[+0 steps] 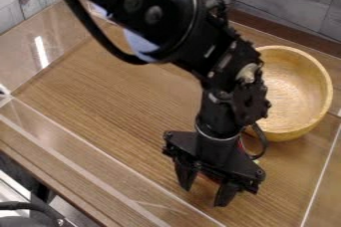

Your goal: Move the red fruit to the right

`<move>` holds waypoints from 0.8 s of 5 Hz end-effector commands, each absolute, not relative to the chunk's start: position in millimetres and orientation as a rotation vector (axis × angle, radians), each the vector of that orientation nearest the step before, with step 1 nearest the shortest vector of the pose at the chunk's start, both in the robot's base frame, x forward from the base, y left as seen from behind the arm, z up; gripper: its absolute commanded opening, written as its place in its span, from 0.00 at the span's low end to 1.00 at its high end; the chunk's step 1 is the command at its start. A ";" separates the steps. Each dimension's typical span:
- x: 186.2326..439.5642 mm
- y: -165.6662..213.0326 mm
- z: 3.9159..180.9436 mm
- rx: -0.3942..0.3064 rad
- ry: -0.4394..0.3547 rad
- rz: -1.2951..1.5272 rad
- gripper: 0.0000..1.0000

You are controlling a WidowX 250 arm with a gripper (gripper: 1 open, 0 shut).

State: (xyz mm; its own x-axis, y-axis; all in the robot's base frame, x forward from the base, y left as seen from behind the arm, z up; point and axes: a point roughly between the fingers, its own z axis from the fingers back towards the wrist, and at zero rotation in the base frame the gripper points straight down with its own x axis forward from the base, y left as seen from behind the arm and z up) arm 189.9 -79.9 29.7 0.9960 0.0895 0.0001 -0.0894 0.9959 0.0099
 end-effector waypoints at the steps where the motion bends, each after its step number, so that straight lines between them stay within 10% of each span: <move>1: 202.2 -83.2 44.8 -0.006 -0.047 0.085 0.00; 4: 229.6 -88.4 114.1 -0.050 -0.123 0.044 0.00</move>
State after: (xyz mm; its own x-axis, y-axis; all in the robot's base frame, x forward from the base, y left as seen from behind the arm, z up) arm 221.4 -87.6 99.5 0.9968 0.0385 0.0696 -0.0364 0.9988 -0.0320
